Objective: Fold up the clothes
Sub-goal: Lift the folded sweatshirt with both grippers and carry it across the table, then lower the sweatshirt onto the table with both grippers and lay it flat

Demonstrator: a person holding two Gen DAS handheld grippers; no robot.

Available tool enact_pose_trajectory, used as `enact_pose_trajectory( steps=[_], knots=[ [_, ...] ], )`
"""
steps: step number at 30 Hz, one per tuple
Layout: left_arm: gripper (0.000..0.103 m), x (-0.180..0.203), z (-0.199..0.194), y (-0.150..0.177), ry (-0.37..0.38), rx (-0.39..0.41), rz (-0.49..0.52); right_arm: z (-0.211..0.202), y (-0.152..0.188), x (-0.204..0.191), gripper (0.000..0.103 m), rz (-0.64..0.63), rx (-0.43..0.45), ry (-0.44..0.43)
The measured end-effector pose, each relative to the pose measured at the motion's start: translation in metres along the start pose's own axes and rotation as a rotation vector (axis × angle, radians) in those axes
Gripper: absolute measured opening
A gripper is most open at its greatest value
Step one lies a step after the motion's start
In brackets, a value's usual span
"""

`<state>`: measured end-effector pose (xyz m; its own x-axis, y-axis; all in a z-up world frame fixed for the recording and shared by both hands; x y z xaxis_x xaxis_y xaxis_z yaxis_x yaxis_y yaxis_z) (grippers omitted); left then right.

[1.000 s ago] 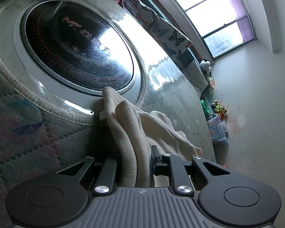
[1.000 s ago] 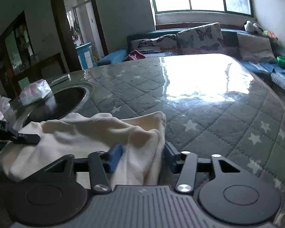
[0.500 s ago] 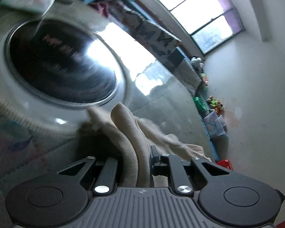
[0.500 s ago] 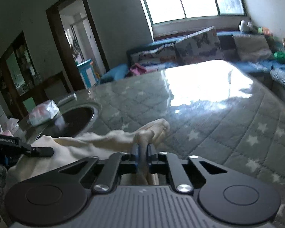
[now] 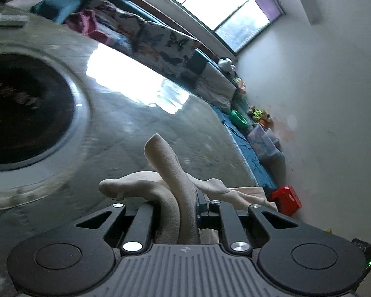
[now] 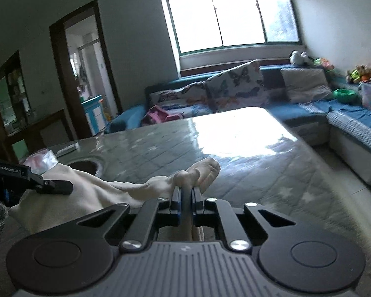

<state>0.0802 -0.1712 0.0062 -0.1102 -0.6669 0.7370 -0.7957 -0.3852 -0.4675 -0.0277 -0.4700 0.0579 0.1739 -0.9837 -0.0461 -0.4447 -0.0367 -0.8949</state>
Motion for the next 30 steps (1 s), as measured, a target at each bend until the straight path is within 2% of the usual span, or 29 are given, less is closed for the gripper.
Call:
enact_pose_trajectory(
  steps=[13, 15, 22, 25, 30],
  knots=[
    [0.014, 0.085, 0.078, 0.009, 0.096, -0.051, 0.103, -0.013, -0.034, 0.084, 0.007, -0.039, 0.039, 0.202],
    [0.015, 0.093, 0.092, 0.011, 0.11, -0.063, 0.108, -0.006, -0.027, 0.094, 0.007, -0.032, 0.016, 0.222],
    [0.015, 0.067, 0.138, 0.048, 0.009, -0.202, 0.078, 0.02, 0.004, 0.126, 0.007, -0.013, -0.084, 0.276],
    [0.015, 0.053, 0.144, 0.054, -0.034, -0.221, 0.089, 0.029, 0.021, 0.133, 0.007, -0.01, -0.127, 0.291],
    [0.015, 0.046, 0.143, 0.057, -0.035, -0.243, 0.11, 0.037, 0.037, 0.141, 0.007, 0.004, -0.165, 0.291]
  ],
)
Point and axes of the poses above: each gripper's, at about its wrist camera, not at the fingertips, and z roughly the way its jaws point, x to its right, y to its underside, the point moved 10 cm from there along z, roughly the way its jaws point, and after that the axes turned 10 degrees about -z, right-handed, at the moved point
